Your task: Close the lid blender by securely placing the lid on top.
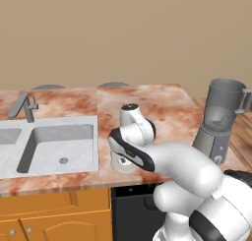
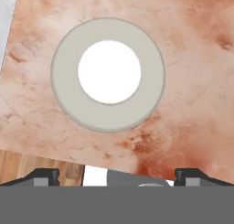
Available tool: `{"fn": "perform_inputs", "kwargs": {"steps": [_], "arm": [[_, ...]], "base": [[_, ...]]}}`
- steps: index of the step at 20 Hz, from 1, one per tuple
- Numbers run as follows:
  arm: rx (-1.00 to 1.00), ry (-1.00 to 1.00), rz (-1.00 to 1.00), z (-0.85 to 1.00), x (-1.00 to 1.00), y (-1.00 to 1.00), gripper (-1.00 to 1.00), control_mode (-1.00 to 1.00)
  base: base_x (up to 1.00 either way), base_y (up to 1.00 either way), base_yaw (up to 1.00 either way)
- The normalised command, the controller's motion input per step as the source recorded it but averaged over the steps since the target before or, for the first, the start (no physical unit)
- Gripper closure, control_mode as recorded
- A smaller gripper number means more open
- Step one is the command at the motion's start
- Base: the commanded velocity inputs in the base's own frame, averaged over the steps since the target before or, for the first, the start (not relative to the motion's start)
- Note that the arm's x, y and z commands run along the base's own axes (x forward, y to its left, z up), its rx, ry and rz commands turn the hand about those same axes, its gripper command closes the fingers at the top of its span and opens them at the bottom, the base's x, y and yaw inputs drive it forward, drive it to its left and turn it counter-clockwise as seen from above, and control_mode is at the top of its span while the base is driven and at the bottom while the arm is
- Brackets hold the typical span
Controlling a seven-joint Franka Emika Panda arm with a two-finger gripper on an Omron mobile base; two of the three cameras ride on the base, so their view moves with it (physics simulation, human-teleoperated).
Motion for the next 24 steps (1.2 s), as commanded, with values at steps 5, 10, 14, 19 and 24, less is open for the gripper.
{"fn": "perform_inputs", "kwargs": {"steps": [5,10,14,19,24], "arm": [[0.00,0.00,0.00,-0.14,0.21,0.01,-1.00,-1.00],[0.00,0.00,0.00,-0.26,0.21,0.00,-1.00,-1.00],[0.00,0.01,0.00,-0.27,0.19,0.00,-1.00,-1.00],[0.00,0.00,0.00,-0.26,0.10,0.01,-1.00,-1.00],[0.00,0.00,0.00,-0.23,0.07,0.05,-1.00,-1.00]], "base": [[0.00,0.00,0.00],[0.00,0.00,0.00],[0.00,0.00,0.00],[0.00,0.00,0.00],[0.00,0.00,0.00]]}}
